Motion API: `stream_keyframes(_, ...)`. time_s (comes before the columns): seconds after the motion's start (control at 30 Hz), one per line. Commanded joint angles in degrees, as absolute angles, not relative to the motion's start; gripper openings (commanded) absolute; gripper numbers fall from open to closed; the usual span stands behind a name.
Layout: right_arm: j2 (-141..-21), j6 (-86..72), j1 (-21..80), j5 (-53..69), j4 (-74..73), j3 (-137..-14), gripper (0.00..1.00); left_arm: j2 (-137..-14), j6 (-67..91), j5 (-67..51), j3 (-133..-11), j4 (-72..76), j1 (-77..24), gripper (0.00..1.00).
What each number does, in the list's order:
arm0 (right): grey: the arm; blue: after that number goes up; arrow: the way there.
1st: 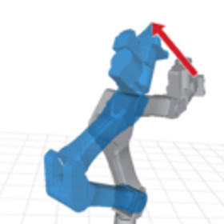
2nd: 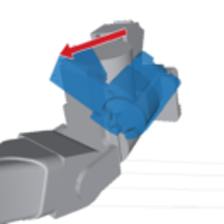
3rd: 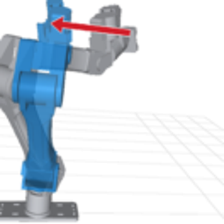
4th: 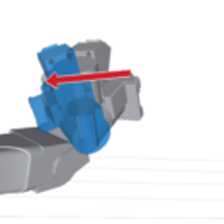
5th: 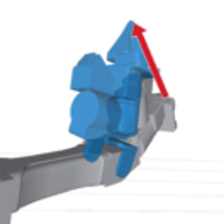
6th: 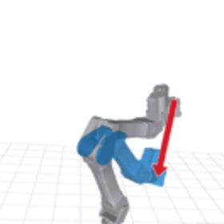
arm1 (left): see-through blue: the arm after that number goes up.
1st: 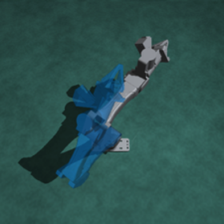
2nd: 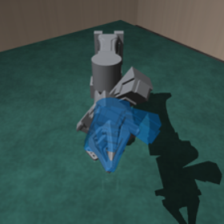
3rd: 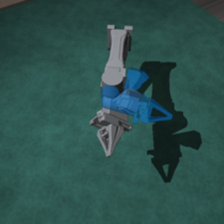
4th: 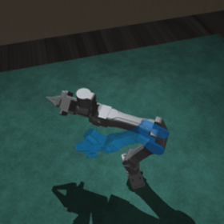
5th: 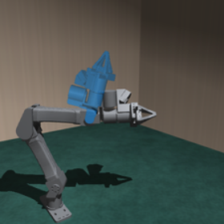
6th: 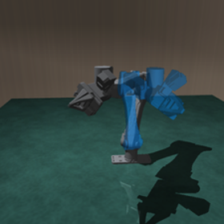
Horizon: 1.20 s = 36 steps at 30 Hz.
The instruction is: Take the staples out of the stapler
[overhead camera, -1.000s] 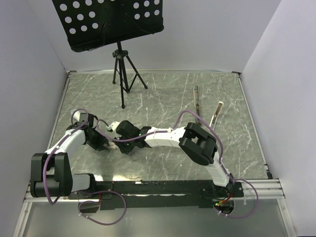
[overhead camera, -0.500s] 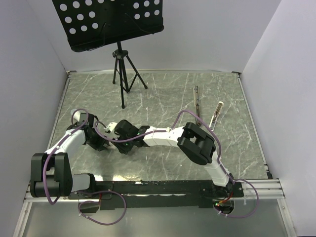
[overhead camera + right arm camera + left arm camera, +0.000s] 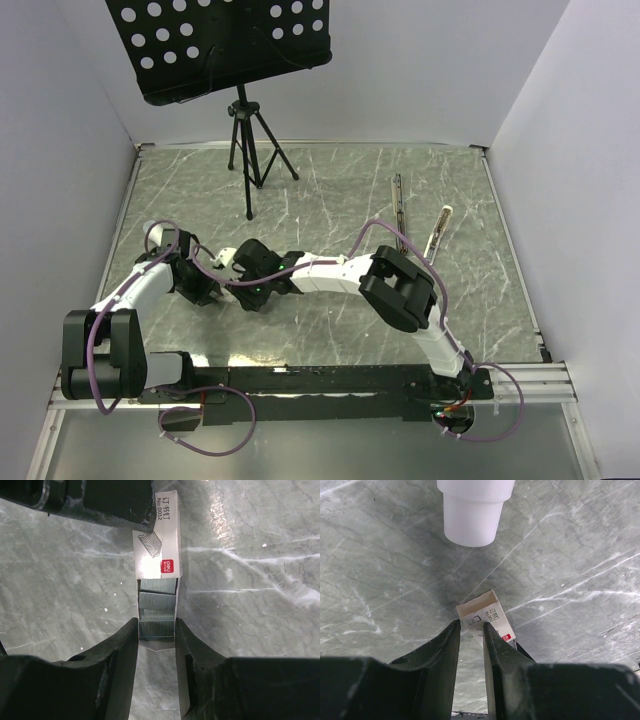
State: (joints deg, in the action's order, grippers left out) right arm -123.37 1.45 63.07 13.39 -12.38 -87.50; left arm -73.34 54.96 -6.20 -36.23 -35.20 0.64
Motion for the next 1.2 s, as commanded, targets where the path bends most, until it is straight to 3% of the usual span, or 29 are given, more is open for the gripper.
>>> stream_keyframes(0.0, -126.38, 1.41, 63.19, 13.54, -12.74, -90.0, 0.37, -72.07, 55.02, -5.71, -36.47, -35.68, 0.44, 0.31)
stream_keyframes(0.67, -128.85, 4.22, 63.28, 8.0, -15.12, -94.48, 0.45, -72.95, 55.11, -5.45, -36.65, -35.77, 0.44, 0.31)
stream_keyframes(1.17, -120.24, 4.04, 63.37, 7.82, -6.07, -83.77, 0.7, -72.16, 55.2, -2.9, -41.13, -39.46, 0.44, 0.32)
